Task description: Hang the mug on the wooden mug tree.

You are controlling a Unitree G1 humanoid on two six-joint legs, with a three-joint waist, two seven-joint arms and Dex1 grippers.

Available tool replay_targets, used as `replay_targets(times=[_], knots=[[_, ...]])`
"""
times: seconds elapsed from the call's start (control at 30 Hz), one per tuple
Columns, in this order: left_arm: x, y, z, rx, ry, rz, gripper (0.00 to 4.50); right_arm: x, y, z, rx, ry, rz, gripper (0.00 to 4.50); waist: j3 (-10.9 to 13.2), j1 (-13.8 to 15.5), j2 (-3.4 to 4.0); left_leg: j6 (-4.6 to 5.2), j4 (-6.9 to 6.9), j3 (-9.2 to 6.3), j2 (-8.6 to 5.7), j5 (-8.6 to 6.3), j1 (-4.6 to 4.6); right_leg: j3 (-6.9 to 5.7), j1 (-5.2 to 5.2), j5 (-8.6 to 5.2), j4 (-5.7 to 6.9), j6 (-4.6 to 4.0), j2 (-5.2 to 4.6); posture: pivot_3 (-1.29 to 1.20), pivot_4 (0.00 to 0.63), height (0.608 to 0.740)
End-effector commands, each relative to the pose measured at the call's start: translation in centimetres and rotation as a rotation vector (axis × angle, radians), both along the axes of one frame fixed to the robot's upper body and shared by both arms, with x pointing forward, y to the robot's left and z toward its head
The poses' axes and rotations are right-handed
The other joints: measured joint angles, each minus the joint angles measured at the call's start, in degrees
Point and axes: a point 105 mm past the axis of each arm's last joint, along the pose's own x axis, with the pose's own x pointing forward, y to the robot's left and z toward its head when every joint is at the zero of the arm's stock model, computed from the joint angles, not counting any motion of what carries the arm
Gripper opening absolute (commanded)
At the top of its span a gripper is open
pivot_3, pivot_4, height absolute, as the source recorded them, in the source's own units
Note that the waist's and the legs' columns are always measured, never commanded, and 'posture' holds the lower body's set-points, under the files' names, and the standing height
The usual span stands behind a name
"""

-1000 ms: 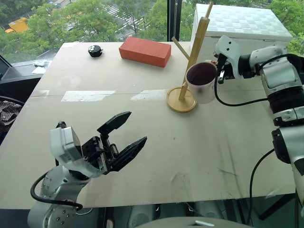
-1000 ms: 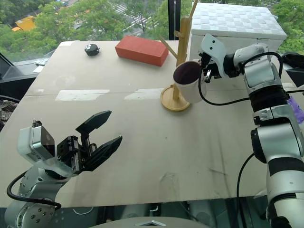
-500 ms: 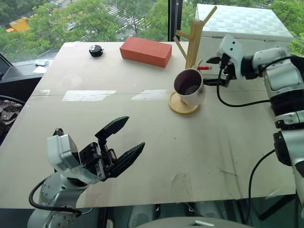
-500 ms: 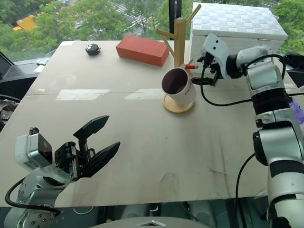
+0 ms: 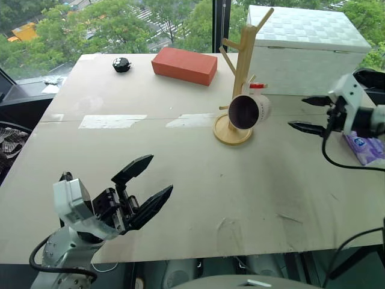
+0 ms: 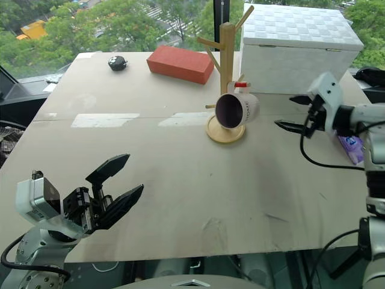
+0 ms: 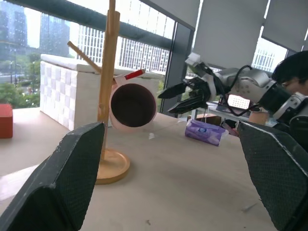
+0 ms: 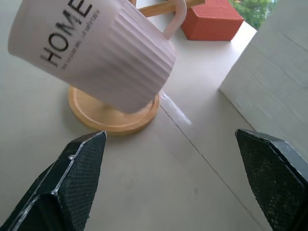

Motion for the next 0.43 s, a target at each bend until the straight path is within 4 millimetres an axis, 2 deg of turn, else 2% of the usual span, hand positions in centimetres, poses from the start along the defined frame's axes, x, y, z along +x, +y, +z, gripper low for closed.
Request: replay_targets(times=[0.03,0.23,0.33,0.43], knots=[[0.3,1.2,-0.4,0.044,0.004,0.08,4.5,-2.5,-1.7,1.1,-0.007,-0.059,-0.04,4.36,0.0,0.17,0.0,0.0,0.0,0.0,0.0,0.0,-0.01,0.0,0.0,0.0,0.0,0.0,0.0,0.0,0.15,0.74],[2.5,2.7,-2.5,0.162,0.145,0.235,4.5,-6.7,-4.1,-1.9,0.025,0.001,-0.137,4.36,-0.01,1.1,-0.01,0.01,0.01,-0.02,0.0,-0.01,0.02,0.01,0.02,-0.07,-0.01,0.13,0.04,0.0,0.15,0.74],[3.1,3.0,-3.3,0.221,0.176,0.27,4.5,-7.9,-4.5,-3.4,0.037,0.013,-0.176,4.36,-0.03,1.03,-0.05,0.0,0.02,-0.03,0.02,-0.01,0.1,0.02,0.08,-0.13,-0.02,0.24,0.04,0.0,0.15,0.74],[3.2,2.8,-3.6,0.237,0.22,0.232,4.5,-8.6,-4.5,-4.5,0.054,0.023,-0.206,4.36,-0.04,1.01,-0.06,-0.01,0.03,-0.03,0.07,-0.02,0.12,0.03,0.09,-0.14,-0.02,0.24,0.0,0.0,0.15,0.74]])
